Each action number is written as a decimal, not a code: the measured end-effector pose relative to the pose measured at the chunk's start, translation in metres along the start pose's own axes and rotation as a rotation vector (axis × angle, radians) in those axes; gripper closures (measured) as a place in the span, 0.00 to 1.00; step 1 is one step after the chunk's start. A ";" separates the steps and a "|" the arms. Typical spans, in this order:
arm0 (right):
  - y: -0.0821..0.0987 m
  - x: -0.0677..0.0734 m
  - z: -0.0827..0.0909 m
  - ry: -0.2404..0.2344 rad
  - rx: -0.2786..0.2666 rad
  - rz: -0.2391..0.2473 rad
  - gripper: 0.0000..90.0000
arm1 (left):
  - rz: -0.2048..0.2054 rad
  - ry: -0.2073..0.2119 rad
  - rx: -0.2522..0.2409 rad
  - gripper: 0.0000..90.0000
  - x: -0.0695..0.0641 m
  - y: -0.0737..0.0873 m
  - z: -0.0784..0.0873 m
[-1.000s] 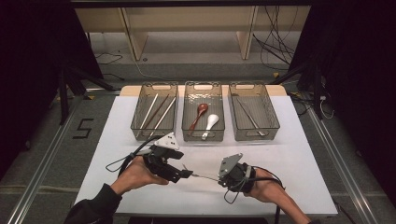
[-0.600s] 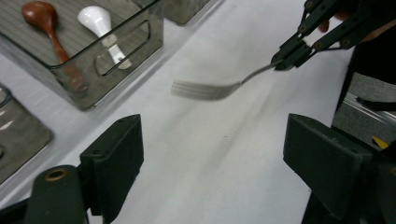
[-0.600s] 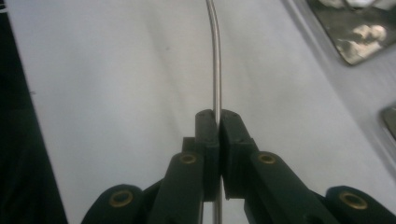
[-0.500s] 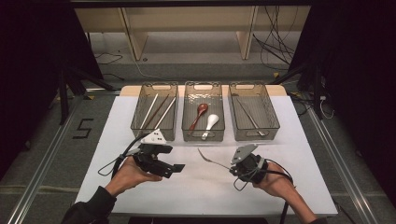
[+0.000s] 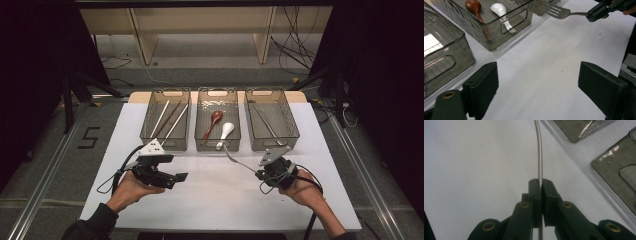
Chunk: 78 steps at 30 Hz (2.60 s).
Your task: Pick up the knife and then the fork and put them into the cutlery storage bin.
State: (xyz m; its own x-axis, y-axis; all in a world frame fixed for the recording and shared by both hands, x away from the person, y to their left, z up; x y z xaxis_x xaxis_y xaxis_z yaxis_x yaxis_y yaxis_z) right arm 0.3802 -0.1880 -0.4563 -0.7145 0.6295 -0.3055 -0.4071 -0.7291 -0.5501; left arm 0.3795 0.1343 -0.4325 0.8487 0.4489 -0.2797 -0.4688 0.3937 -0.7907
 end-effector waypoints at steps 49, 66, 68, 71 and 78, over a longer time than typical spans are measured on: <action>-0.037 -0.128 -0.014 0.189 -0.007 -0.370 0.97 | 0.019 -0.073 -0.131 0.17 0.007 0.012 0.021; -0.042 -0.159 -0.039 0.234 0.076 -0.488 0.97 | 0.018 -0.075 -0.121 0.17 0.007 0.012 0.020; -0.045 -0.159 -0.042 0.235 0.078 -0.498 0.97 | 0.021 -0.075 -0.124 0.17 0.007 0.012 0.020; -0.049 -0.158 -0.045 0.235 0.080 -0.503 0.97 | 0.018 -0.072 -0.125 0.17 0.006 0.012 0.020; -0.051 -0.157 -0.052 0.237 0.096 -0.518 0.97 | 0.016 -0.070 -0.122 0.17 0.005 0.011 0.020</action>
State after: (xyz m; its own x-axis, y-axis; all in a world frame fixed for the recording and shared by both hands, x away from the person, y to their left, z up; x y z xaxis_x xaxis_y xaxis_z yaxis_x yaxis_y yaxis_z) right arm 0.5429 -0.2354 -0.4209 -0.2654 0.9458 -0.1874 -0.7278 -0.3240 -0.6045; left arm 0.3740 0.1569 -0.4323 0.8201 0.5111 -0.2573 -0.4452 0.2874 -0.8481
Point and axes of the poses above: each handheld gripper's, and its own axes: z roughly backward along the jaws, y roughly out of its underside, x roughly to its left, the point moved 5 cm from there along -z, roughly forward along the jaws, and after that the axes turned 13 degrees about y, right-handed, at the moved point
